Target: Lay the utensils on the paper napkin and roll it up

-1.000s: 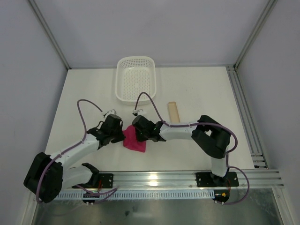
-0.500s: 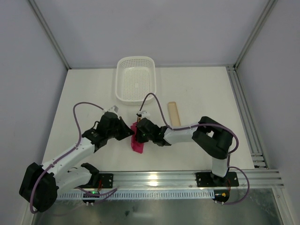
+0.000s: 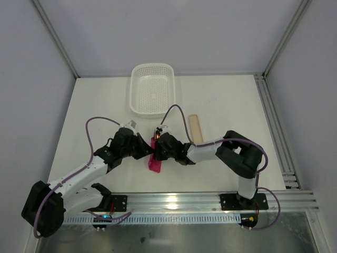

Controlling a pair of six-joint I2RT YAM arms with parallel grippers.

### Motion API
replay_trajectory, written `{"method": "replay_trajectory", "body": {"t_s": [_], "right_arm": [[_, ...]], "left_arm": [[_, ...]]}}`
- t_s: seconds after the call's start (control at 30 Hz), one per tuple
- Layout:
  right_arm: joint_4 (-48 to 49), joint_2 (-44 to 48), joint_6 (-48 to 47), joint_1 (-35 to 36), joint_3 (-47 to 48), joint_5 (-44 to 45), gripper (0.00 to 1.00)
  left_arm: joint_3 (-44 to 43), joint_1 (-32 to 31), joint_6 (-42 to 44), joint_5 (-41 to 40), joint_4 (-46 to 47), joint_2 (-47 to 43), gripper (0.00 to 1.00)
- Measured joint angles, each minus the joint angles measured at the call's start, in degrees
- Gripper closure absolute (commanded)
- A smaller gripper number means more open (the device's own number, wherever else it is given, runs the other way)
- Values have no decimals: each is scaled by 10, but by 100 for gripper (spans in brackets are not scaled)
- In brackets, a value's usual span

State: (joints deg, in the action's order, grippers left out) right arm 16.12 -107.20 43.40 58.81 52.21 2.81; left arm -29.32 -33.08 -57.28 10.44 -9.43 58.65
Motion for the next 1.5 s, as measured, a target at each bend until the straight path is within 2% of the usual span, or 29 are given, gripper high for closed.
{"method": "replay_trajectory", "body": {"t_s": [0.5, 0.8, 1.2, 1.5], "right_arm": [[85, 5, 36, -10, -52, -43, 96], [102, 5, 46, -16, -63, -65, 96], [24, 49, 30, -24, -63, -79, 96], [-24, 128, 14, -29, -73, -65, 96]], "left_arm": [[39, -16, -26, 1, 34, -31, 100], [47, -22, -38, -2, 39, -38, 100], [47, -25, -28, -9, 40, -33, 100], [47, -25, -18, -10, 40, -20, 100]]}}
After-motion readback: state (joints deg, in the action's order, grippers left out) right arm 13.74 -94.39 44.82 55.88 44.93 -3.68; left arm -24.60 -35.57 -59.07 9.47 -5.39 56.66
